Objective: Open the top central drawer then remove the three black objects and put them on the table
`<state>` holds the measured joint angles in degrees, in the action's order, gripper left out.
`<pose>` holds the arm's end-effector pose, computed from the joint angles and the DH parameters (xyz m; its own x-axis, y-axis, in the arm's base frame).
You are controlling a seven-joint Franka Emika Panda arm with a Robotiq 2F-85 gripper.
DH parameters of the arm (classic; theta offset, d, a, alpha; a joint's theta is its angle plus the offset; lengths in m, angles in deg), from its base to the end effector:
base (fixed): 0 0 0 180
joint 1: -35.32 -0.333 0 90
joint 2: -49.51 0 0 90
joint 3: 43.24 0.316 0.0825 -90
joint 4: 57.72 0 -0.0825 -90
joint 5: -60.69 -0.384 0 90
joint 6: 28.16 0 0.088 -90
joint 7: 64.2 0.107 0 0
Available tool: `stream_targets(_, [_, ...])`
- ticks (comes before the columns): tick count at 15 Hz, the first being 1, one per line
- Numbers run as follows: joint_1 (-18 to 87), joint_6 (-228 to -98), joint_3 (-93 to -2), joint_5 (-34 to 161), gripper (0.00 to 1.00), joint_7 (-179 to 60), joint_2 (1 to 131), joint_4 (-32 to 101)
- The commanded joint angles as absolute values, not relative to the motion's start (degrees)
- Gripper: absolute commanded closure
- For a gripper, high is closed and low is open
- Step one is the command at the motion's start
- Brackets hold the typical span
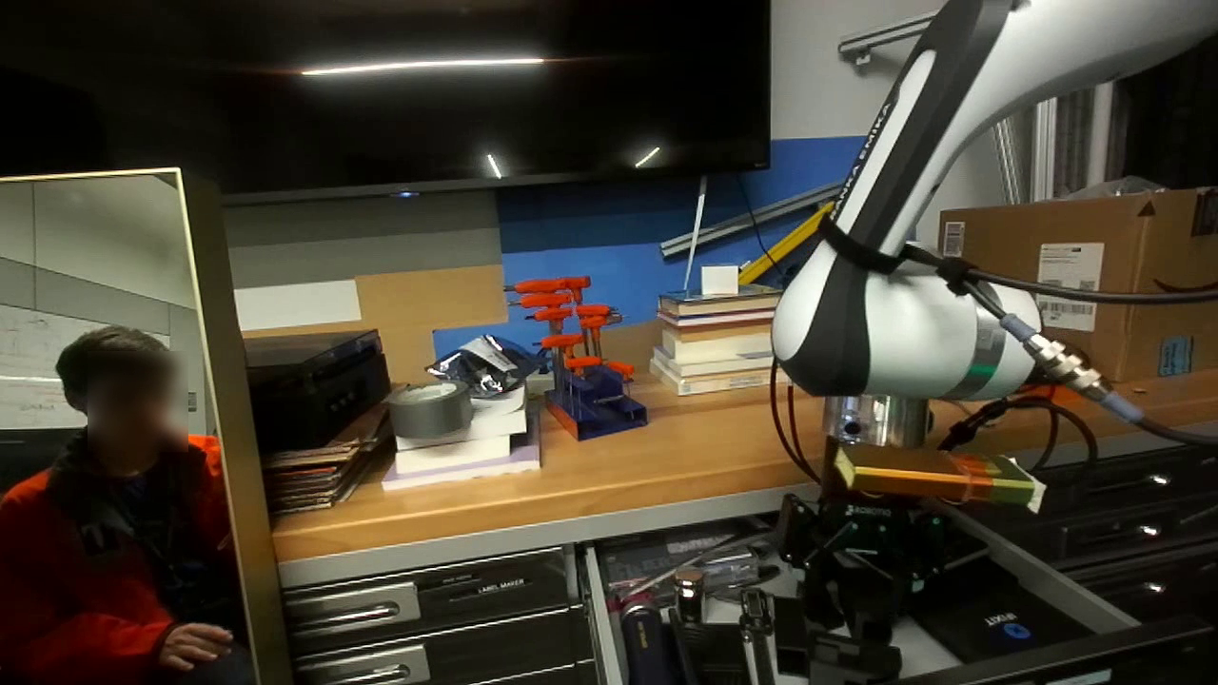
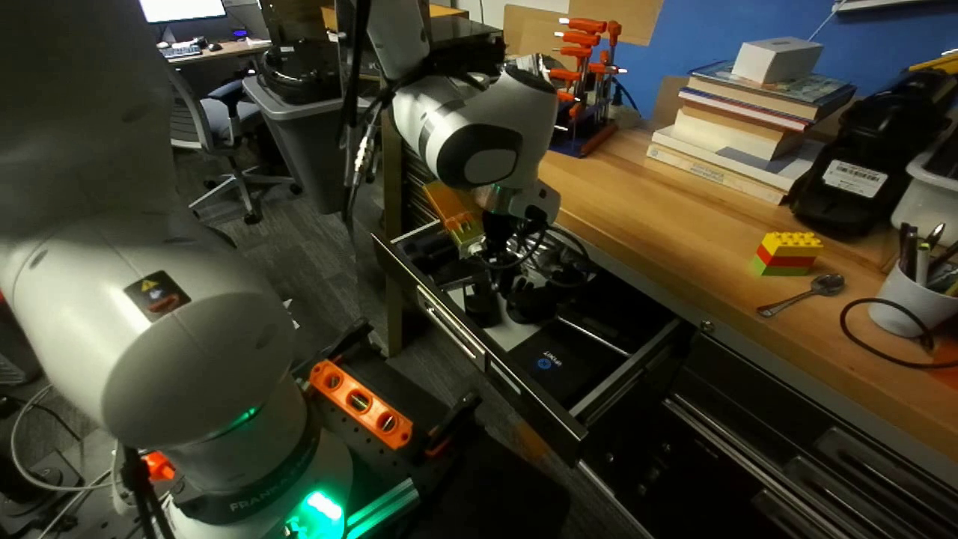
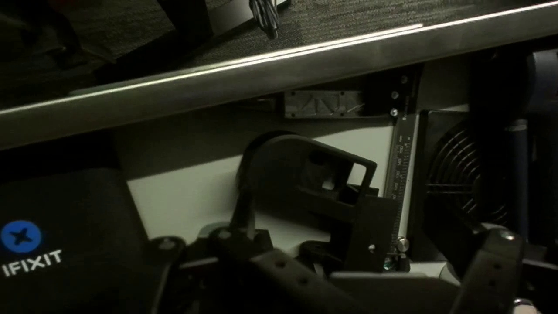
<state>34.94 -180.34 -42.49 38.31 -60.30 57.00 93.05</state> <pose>0.4162 -0.0022 0.1929 0.9139 -0.3808 -0.1406 -0.3986 -0.9074 -0.1334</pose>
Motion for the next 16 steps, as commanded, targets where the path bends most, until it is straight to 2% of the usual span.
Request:
stream_targets(1, [37.23, -181.75, -42.67, 39.57, 0.0, -66.28, 61.48, 90.2])
stream_targets(16, [34.95, -196.65, -47.78, 52.01, 0.0, -56.06, 68.87, 88.28])
